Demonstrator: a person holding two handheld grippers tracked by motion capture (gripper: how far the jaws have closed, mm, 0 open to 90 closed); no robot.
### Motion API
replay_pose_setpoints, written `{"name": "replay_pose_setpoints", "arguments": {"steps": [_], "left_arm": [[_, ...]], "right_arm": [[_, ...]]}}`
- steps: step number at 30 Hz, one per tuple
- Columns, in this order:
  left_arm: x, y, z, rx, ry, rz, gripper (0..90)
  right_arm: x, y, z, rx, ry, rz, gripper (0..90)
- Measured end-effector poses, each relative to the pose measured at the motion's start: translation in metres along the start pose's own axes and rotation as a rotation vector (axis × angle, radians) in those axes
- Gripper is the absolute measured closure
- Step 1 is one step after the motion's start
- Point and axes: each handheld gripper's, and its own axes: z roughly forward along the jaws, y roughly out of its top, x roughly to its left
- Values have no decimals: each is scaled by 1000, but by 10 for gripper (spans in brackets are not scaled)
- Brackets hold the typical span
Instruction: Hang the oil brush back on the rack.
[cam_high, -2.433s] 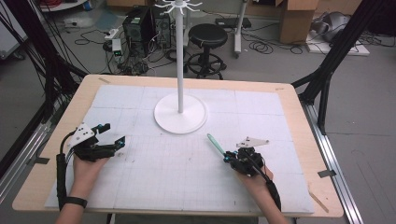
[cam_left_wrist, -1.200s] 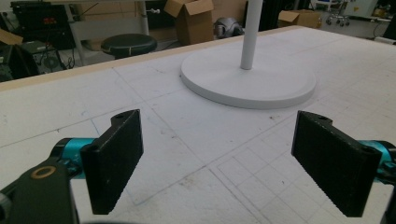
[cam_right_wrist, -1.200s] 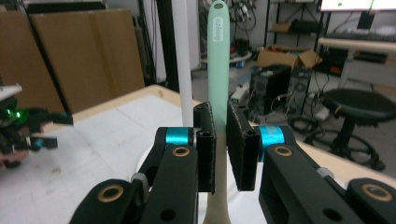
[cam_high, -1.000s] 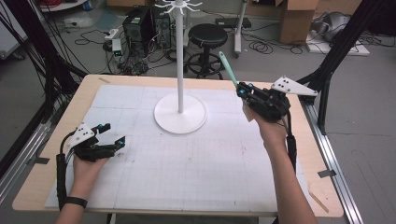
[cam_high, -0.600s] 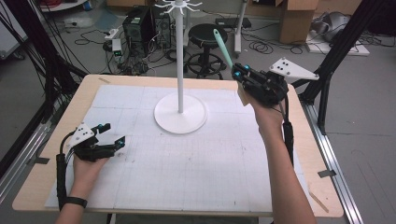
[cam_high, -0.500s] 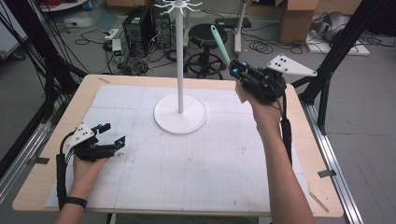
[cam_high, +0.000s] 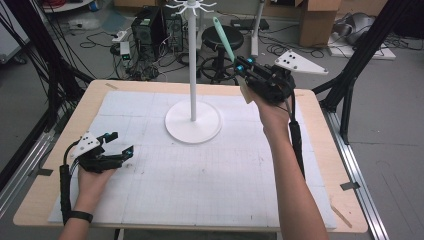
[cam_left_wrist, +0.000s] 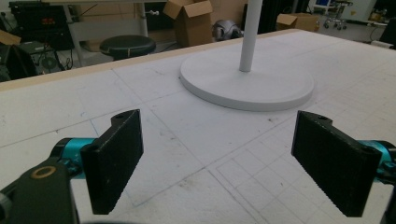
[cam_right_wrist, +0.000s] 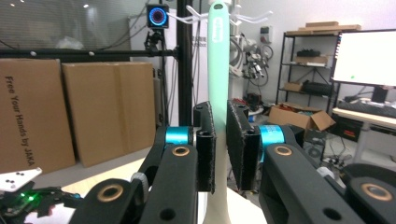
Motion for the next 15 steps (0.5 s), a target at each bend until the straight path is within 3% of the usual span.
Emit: {"name": "replay_pose_setpoints", "arguments": {"steps": [15], "left_arm": [[1,0,-1,-3,0,-2,172]], "right_arm": [[22,15,28,15,11,-43,824]]}}
